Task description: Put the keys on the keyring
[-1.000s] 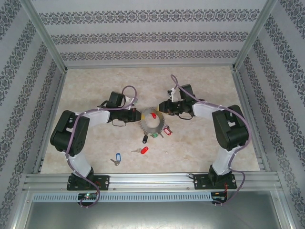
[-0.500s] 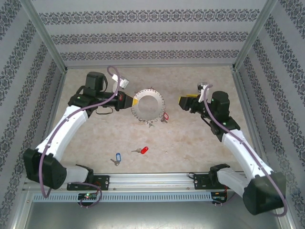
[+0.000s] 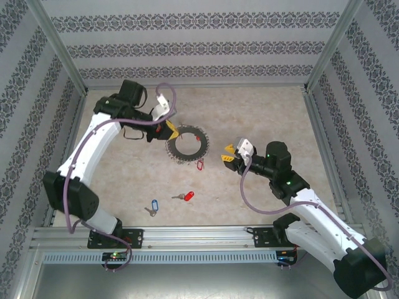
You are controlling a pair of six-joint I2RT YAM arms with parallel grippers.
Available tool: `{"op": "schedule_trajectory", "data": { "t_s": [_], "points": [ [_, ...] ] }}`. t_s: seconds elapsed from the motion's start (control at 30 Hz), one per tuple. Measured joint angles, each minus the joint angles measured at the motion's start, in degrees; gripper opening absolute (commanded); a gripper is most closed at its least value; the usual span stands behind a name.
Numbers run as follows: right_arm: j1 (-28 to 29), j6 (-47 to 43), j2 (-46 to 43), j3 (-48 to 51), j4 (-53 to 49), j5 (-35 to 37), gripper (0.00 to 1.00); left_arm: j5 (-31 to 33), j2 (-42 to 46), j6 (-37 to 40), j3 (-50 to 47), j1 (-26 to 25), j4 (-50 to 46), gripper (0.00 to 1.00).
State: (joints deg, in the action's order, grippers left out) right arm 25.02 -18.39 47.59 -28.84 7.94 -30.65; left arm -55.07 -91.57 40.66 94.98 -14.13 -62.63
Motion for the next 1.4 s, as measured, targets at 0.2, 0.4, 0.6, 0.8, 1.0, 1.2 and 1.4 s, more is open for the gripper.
{"op": "schedule_trajectory", "data": {
  "t_s": [0.2,0.4,0.6,0.8,1.0,1.2,1.4],
  "points": [
    [-1.0,-5.2,0.7,1.3,3.2,2.0,0.23,-12.7,-12.0,3.9,16.9,1.9,-18.5,0.00],
    [-3.5,-6.1,4.3,0.3,5.3,-2.8,0.20,-15.2,-17.1,5.9,22.6,3.0,-26.9,0.00],
    [-3.4,-6.1,7.9,-4.1,6.7,-8.3,0.16,-15.0,-22.0,6.1,27.1,3.0,-28.5,0.00],
    [-2.5,-6.2,8.4,-5.7,8.1,-10.2,0.16,-13.5,-20.5,3.3,24.8,3.0,-28.1,0.00],
    [-1.1,-8.2,8.3,-6.1,8.1,-10.6,0.16,-12.5,-15.2,-0.3,19.1,3.0,-25.0,0.00],
    [1.0,-10.2,9.9,-7.1,8.3,-10.4,0.18,-12.1,-12.5,-1.4,16.9,3.0,-23.4,0.00],
    [1.5,-10.8,10.7,-7.2,8.2,-10.2,0.24,-11.6,-10.9,-2.3,14.8,3.0,-20.9,0.00]
  ]
}}
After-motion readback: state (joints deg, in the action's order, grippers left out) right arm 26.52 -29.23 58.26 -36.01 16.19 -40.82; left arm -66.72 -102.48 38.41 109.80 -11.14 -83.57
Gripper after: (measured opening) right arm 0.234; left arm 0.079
